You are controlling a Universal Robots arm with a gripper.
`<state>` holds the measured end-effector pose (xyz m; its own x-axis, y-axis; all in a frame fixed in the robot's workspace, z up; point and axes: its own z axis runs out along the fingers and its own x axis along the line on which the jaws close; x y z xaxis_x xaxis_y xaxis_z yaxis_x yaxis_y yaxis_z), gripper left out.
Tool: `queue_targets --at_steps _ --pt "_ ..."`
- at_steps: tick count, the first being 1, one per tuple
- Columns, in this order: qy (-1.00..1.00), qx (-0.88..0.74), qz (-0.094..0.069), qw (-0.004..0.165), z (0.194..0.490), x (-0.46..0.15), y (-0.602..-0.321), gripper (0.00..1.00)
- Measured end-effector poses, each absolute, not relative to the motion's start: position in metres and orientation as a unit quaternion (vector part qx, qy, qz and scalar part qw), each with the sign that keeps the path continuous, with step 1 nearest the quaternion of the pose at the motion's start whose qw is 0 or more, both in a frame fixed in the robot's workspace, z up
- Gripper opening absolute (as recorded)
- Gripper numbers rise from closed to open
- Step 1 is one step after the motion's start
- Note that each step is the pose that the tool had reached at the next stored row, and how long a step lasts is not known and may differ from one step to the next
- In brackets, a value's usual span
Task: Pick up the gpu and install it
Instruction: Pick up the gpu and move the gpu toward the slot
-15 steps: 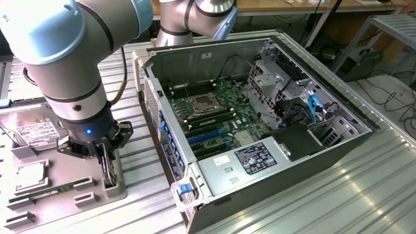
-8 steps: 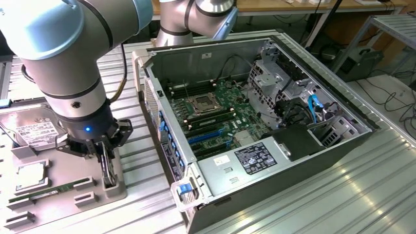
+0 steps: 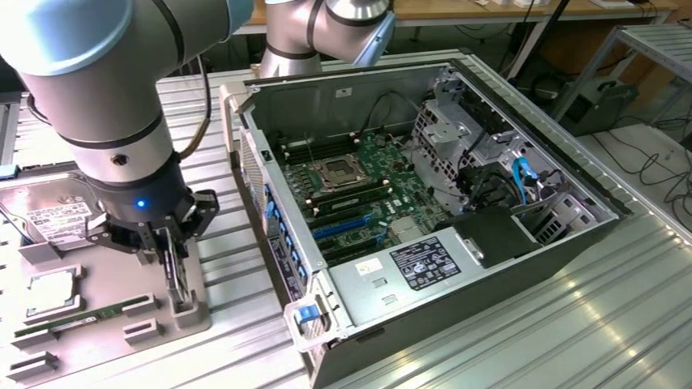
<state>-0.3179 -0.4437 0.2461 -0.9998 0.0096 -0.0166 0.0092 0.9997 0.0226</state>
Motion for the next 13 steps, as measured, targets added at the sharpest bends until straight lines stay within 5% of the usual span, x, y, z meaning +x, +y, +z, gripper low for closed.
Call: queue_targets --at_steps 13 --pt "1.000 0.005 0.011 0.008 0.270 -0.318 -0.444 0.28"
